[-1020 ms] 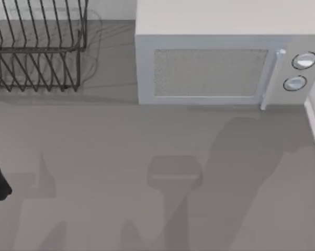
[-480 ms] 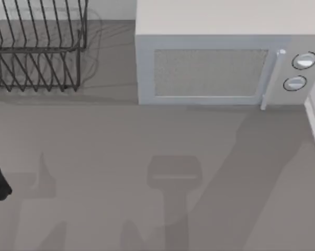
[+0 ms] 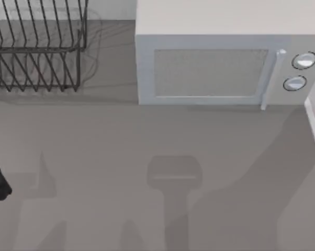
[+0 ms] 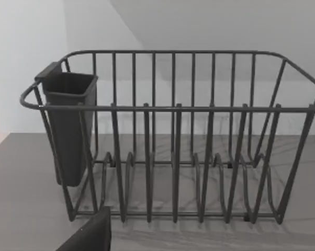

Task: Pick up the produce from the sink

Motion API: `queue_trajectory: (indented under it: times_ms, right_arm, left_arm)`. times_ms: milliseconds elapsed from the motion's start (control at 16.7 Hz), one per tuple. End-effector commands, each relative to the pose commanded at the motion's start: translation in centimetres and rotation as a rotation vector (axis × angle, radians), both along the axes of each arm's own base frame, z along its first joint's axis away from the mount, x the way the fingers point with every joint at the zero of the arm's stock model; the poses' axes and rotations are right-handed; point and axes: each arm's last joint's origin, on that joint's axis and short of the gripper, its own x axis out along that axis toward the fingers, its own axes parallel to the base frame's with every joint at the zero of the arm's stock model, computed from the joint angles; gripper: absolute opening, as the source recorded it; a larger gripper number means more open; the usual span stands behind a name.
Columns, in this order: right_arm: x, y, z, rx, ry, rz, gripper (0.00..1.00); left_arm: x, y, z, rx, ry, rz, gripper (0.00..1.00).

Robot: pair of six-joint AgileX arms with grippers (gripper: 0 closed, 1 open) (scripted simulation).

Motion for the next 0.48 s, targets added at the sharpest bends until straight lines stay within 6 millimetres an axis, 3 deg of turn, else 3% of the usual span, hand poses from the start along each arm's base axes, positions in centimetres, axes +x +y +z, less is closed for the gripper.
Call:
queue_trajectory:
  times_ms: [240, 480]
  right_arm:
    - [-0.6, 0.1, -5.4, 0.002, 0.007, -0.002, 1.00]
    - [-0.8, 0.1, -6.1, 0.004, 0.012, -0.002, 1.00]
  left_arm:
    - [0.0, 0.0, 0.0, 0.000, 0.000, 0.000, 1.00]
    - [0.0, 0.0, 0.0, 0.000, 0.000, 0.000, 1.00]
